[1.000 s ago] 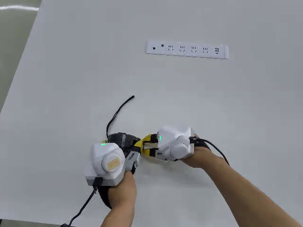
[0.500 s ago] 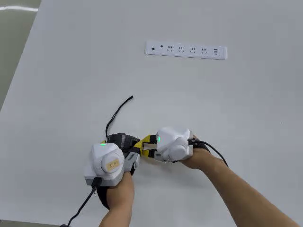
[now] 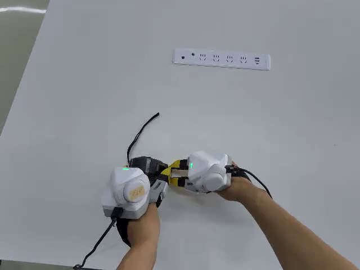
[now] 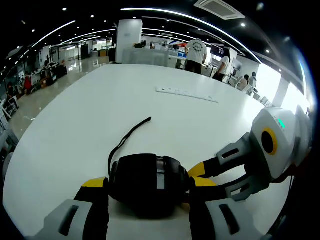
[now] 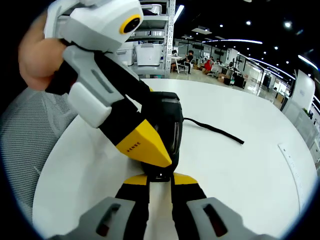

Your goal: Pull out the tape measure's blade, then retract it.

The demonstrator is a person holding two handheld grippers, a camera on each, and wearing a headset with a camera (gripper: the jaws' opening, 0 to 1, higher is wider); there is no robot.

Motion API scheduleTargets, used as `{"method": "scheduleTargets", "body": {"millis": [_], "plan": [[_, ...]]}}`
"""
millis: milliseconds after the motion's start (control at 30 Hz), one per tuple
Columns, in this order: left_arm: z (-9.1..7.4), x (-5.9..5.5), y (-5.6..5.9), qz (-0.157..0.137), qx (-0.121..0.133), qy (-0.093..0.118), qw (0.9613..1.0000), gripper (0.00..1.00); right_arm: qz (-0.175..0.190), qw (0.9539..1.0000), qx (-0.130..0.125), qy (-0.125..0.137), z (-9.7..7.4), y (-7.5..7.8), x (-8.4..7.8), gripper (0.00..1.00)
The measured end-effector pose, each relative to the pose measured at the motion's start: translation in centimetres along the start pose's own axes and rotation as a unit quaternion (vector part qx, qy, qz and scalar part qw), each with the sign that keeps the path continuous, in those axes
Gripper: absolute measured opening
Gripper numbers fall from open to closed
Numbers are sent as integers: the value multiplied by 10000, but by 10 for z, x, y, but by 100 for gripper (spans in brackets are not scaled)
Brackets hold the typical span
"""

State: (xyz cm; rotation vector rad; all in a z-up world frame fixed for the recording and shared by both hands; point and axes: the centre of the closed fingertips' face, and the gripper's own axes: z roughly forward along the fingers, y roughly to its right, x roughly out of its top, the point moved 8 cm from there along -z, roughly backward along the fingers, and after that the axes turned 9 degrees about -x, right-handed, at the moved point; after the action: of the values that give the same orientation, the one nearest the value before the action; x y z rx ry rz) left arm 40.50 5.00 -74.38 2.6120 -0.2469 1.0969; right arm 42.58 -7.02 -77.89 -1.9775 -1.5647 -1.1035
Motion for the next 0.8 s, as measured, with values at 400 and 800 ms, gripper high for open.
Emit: {"method": "scheduleTargets", "body": {"millis": [400,800], "plan": [[-2,0,0,112,-168,59,9998,65,17,10000,-80,-23,-2,0,0,25],[-19,1,-12,1263,-695,81,9895,69,588,9970,-504,81,-31,-1,-10,40]]}}
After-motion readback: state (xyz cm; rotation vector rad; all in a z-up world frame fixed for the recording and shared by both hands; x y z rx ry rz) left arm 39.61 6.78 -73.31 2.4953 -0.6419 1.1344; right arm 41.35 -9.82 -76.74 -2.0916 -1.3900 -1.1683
